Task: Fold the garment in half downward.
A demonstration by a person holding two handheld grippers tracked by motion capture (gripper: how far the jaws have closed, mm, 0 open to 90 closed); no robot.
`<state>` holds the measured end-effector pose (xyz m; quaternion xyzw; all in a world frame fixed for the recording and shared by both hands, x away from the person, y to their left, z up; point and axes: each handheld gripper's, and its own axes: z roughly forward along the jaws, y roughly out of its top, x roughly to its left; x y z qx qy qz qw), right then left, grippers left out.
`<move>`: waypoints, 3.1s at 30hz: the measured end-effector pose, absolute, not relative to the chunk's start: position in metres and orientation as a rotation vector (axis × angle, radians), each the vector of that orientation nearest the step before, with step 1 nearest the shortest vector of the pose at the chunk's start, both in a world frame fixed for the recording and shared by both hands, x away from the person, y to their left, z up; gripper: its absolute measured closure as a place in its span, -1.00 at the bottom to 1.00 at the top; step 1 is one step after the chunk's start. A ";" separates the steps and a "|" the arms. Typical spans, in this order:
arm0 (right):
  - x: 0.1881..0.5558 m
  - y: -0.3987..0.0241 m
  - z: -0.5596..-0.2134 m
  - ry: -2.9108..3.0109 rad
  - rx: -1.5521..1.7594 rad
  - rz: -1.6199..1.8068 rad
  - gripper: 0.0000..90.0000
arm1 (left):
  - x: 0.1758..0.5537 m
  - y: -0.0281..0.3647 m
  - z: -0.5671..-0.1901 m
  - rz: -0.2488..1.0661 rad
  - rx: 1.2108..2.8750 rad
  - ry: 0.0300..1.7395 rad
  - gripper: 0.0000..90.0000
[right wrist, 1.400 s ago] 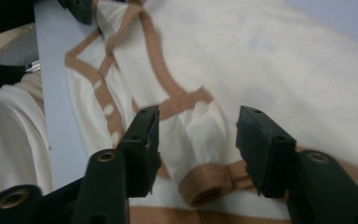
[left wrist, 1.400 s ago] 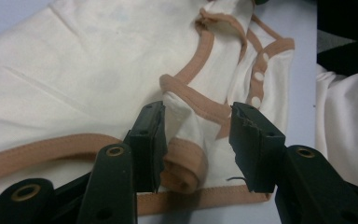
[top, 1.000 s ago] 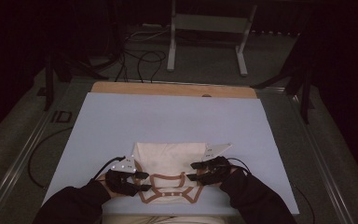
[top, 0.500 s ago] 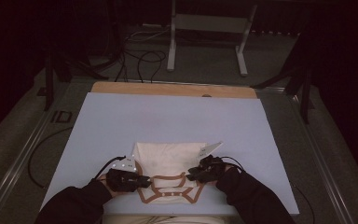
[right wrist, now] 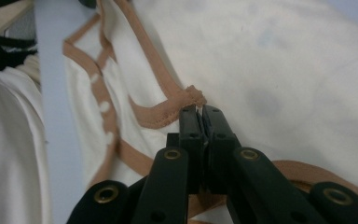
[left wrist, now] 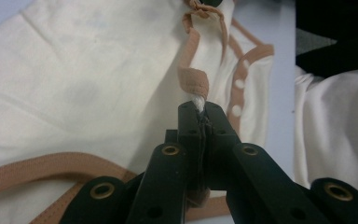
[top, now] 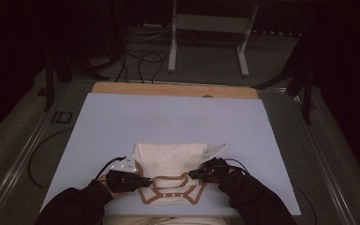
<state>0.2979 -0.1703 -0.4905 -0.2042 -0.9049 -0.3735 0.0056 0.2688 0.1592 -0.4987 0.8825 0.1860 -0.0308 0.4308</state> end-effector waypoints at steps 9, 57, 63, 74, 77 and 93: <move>0.273 -0.177 -0.480 -2.809 -0.617 -1.253 0.95 | 0.261 0.161 -0.499 -0.095 2.196 0.425 0.97; 0.267 -0.190 -0.472 -2.729 -0.705 -1.492 -0.73 | 0.260 0.170 -0.486 0.076 2.093 0.454 -0.77; 0.277 -0.191 -0.471 -2.760 -0.717 -1.488 -0.79 | 0.268 0.172 -0.480 0.084 2.078 0.465 -0.94; 0.302 -0.201 -0.469 -2.780 -0.794 -1.528 -0.76 | 0.289 0.176 -0.472 0.112 2.071 0.492 -0.95; 0.310 -0.203 -0.469 -2.797 -0.811 -1.526 -0.74 | 0.298 0.178 -0.472 0.127 2.068 0.509 -0.95; 0.349 -0.209 -0.468 -2.821 -0.877 -1.515 -0.75 | 0.349 0.192 -0.472 0.203 2.031 0.593 -0.96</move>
